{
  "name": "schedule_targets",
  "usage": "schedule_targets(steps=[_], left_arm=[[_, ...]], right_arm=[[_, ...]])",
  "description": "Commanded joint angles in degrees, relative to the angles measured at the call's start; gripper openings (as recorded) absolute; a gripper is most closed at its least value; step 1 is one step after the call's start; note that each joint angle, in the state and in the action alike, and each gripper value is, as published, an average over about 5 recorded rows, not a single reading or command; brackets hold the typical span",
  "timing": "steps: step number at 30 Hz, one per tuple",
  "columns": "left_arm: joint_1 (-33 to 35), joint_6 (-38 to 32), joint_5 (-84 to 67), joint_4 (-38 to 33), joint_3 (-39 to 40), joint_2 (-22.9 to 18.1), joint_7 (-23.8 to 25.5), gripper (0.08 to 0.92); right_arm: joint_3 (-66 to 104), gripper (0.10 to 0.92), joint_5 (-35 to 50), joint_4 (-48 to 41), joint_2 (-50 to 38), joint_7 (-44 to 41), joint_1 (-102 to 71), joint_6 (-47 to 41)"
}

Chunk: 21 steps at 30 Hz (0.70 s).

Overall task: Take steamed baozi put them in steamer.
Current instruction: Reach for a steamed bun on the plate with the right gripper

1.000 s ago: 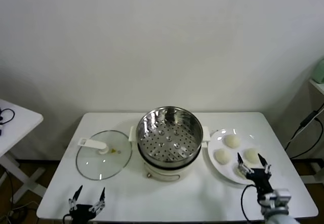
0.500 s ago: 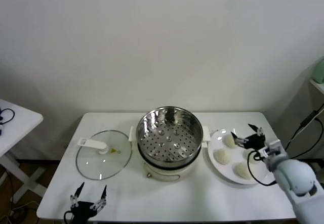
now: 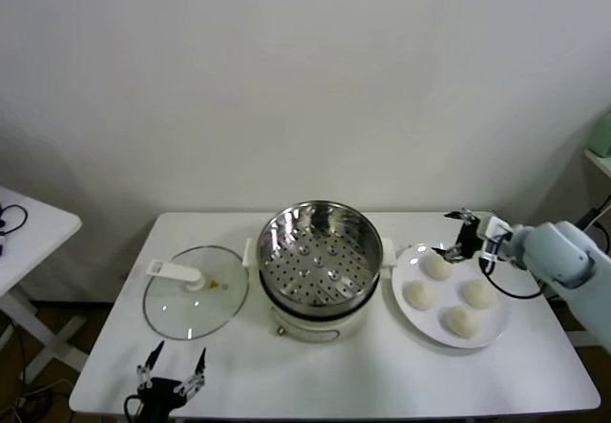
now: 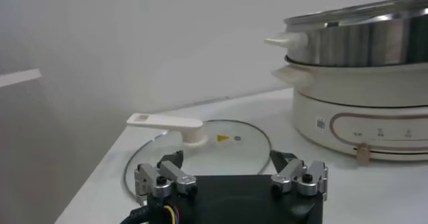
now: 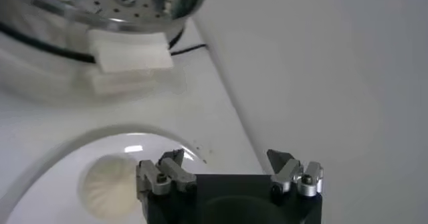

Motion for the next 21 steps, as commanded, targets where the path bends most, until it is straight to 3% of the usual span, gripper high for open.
schedule_targets(steps=[1, 10, 21], left_arm=[[0.29, -0.28, 0.36, 0.12, -0.13, -0.28, 0.01, 0.823], [0.12, -0.32, 0.19, 0.45, -0.51, -0.51, 0.16, 0.823], [0.03, -0.01, -0.09, 0.69, -1.26, -0.6, 0.65, 0.823]], right_arm=[[-38.24, 0.823, -3.44, -15.3, 3.66, -15.96, 34.58, 9.92], [-41.65, 0.823, 0.2, -24.37, 11.85, -17.88, 32.62, 11.8], [-37.24, 0.823, -3.0, -39.25, 22.58, -20.02, 25.53, 15.44]])
